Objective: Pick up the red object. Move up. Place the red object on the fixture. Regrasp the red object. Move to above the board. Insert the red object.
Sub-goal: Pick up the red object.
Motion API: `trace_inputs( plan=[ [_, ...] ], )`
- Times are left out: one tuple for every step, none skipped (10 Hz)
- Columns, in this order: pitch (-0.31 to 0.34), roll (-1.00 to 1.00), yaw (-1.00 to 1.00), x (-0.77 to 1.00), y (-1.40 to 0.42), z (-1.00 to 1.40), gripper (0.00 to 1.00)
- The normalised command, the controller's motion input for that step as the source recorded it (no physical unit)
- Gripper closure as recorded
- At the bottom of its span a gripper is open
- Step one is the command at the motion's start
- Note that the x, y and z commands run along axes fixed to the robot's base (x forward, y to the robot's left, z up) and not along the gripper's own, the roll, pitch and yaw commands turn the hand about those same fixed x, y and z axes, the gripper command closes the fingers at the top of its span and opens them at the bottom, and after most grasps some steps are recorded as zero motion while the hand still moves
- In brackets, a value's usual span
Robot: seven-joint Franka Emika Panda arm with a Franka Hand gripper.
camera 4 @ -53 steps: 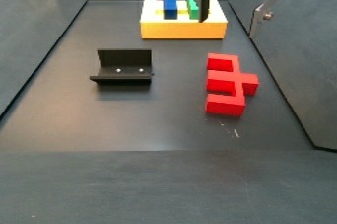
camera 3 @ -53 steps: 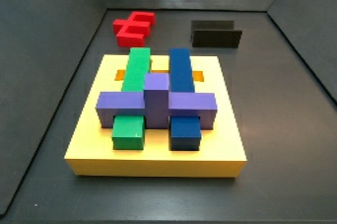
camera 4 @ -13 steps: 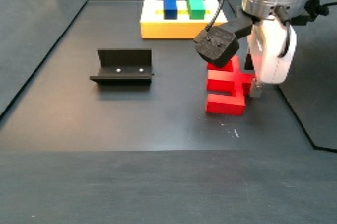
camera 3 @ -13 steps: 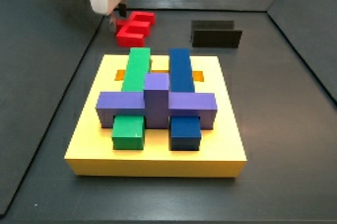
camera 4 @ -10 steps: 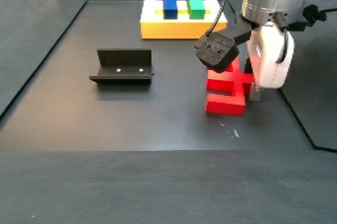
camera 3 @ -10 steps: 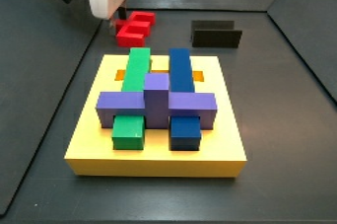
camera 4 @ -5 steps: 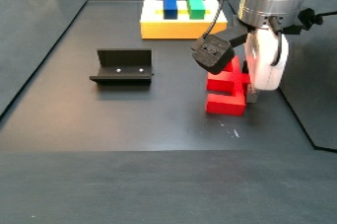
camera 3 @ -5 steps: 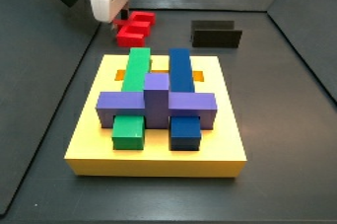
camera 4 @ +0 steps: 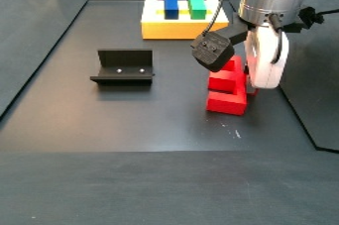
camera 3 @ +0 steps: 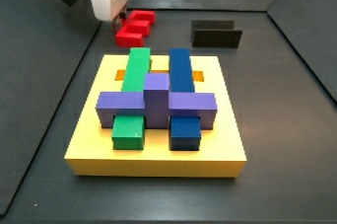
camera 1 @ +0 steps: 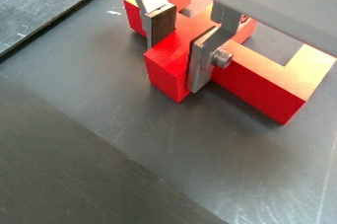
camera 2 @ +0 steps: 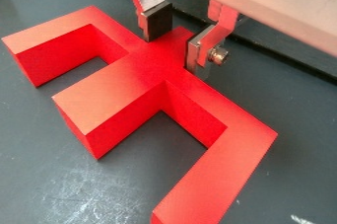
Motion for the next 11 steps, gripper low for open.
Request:
trace_inputs(
  plan=[
    [0.0,0.0,0.0,0.0,0.0,0.0,1.0],
    [0.0,0.0,0.0,0.0,0.0,0.0,1.0],
    [0.0,0.0,0.0,0.0,0.0,0.0,1.0],
    [0.0,0.0,0.0,0.0,0.0,0.0,1.0],
    [0.0,0.0,0.0,0.0,0.0,0.0,1.0],
    [0.0,0.0,0.0,0.0,0.0,0.0,1.0],
    [0.0,0.0,0.0,0.0,0.0,0.0,1.0],
    [0.0,0.0,0.0,0.0,0.0,0.0,1.0],
    [0.0,0.0,0.0,0.0,0.0,0.0,1.0],
    [0.0,0.0,0.0,0.0,0.0,0.0,1.0],
    [0.0,0.0,0.0,0.0,0.0,0.0,1.0]
  ],
)
